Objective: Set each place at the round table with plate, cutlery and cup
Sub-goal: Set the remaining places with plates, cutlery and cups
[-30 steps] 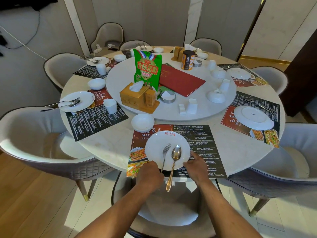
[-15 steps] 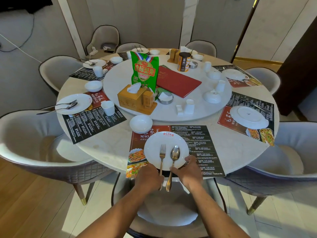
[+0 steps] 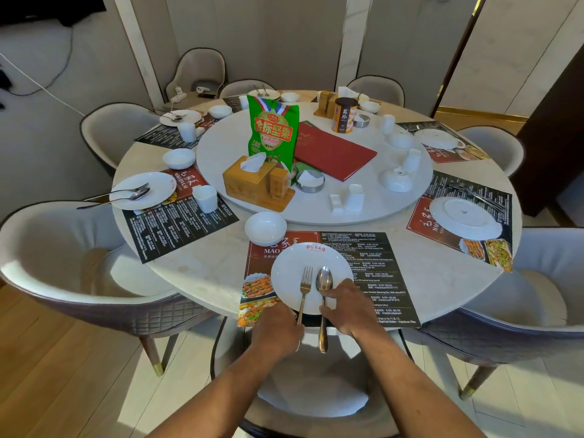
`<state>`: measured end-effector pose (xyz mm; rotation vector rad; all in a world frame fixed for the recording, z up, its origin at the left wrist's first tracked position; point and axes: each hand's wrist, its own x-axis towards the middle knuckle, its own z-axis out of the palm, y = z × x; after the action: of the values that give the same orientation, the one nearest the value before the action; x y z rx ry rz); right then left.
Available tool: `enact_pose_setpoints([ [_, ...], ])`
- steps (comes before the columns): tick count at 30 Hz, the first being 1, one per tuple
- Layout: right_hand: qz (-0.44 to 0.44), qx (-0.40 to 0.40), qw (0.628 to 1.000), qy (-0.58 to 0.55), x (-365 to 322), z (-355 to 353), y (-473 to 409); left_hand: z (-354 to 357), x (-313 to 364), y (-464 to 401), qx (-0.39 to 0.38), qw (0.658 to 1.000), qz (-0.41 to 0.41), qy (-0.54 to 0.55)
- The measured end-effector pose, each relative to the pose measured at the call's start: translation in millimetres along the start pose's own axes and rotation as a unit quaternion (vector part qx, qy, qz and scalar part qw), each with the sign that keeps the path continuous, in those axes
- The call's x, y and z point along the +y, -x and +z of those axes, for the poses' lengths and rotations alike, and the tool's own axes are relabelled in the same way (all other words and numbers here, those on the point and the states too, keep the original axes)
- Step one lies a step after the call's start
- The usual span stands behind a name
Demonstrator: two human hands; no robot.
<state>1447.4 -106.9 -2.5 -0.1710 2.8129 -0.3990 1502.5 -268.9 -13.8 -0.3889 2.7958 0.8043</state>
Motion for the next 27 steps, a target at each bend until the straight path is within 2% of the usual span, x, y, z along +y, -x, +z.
enact_pose_setpoints([
  [4, -0.019, -0.009, 0.999, 0.046, 3, -6, -5, 2, 0, 0, 0.002, 1.0, -0.002, -0.001],
  [9, -0.006, -0.011, 1.0, 0.011, 5, -5, -6, 4, 4, 1, -0.011, 0.999, -0.028, 0.019],
  [14, -0.006, -0.022, 0.999, 0.027, 5, -8, -7, 4, 6, 3, -0.019, 0.999, -0.039, 0.032],
  [20, -0.001, -0.021, 1.0, -0.002, 4, -11, -4, -1, 5, 4, -0.024, 0.999, -0.023, -0.002],
  [25, 0.004, 0.039, 0.998, -0.045, 10, -22, 1, -14, 13, 5, 0.057, 0.996, -0.03, -0.062],
  [27, 0.011, 0.058, 0.997, -0.041, 14, -31, 0, -21, 22, 1, 0.092, 0.993, -0.004, -0.079],
])
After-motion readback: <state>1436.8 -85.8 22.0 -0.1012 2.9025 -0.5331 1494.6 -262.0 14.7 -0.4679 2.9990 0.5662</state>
